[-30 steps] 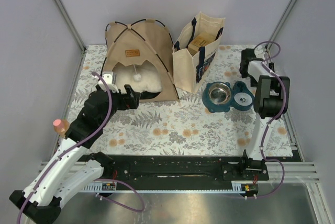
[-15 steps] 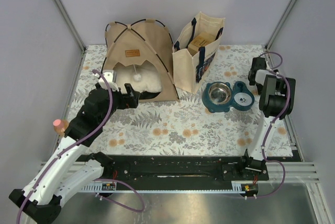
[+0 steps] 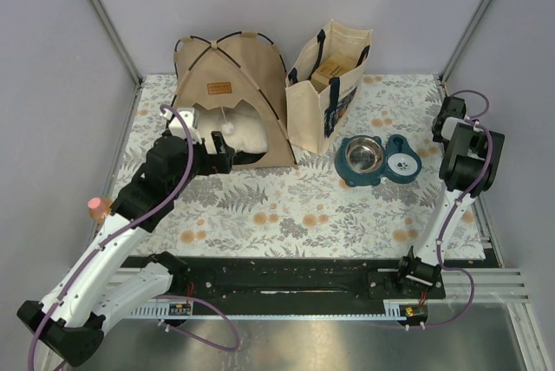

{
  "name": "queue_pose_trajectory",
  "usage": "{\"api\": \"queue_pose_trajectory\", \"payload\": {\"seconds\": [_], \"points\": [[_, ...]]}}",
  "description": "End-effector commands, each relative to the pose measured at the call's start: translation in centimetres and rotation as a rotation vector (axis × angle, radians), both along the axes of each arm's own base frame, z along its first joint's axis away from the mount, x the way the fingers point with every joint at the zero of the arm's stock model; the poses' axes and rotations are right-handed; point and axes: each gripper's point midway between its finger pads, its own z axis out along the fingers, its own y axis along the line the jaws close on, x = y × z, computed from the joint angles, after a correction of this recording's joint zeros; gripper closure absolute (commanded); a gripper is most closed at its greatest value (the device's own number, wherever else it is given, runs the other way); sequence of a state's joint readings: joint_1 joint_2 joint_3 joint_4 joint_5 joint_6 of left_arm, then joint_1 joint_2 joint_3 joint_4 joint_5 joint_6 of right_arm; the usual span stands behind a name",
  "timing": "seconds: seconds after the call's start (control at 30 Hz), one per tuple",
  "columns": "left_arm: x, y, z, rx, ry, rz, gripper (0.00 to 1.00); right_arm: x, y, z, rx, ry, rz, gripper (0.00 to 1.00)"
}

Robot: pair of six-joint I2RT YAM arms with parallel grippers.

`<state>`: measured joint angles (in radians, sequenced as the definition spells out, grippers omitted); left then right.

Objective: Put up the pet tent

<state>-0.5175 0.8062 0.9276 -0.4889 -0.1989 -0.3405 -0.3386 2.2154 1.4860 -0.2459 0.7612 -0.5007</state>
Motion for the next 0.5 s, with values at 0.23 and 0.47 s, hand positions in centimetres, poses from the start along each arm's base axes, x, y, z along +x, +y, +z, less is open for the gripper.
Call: {"api": "queue_pose_trajectory", "payload": {"seconds": [0.23,0.47], "points": [[0.45,0.83,3.11,0.007,-0.066,0.029,0.01,0.87,-0.32,-0.99,-0.020,0.063,0.053,0.44],[0.48,0.52,2.87,0.001,-0.059,0.019,0.01,0.98,-0.43,-0.85,-0.030,0.046,0.045,0.69]]}}
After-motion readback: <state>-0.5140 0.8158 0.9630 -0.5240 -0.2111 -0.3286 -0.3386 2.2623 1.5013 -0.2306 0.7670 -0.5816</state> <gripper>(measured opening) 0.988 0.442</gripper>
